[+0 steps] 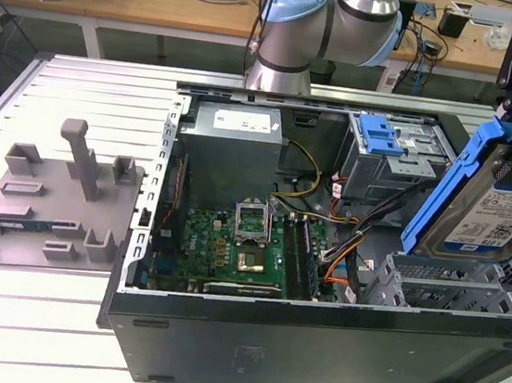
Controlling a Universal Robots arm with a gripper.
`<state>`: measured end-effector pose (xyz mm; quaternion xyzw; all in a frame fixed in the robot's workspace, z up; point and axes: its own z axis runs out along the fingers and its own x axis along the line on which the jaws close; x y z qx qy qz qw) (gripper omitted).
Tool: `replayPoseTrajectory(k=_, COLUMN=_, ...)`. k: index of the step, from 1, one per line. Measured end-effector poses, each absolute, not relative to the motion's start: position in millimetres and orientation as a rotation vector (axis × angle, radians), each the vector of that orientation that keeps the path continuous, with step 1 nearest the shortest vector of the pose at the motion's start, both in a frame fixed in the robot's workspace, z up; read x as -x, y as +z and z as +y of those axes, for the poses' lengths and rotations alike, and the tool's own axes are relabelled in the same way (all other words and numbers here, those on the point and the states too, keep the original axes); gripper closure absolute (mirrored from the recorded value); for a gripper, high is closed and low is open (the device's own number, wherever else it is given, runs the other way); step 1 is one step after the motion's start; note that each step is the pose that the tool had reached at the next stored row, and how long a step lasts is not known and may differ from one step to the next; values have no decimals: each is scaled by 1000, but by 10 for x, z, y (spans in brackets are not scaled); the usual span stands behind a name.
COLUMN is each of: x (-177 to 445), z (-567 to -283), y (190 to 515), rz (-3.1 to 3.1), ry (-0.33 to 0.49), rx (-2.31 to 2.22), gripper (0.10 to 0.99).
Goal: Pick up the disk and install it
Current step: 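Insert the disk into the insertion slot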
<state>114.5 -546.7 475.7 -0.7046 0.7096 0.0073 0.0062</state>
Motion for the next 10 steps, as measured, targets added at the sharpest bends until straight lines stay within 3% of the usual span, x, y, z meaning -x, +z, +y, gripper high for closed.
replayPoseTrajectory(k=10, x=-1145, z=-5480, y=4687, rz=2181, ry=23, rx=2244, gripper=718)
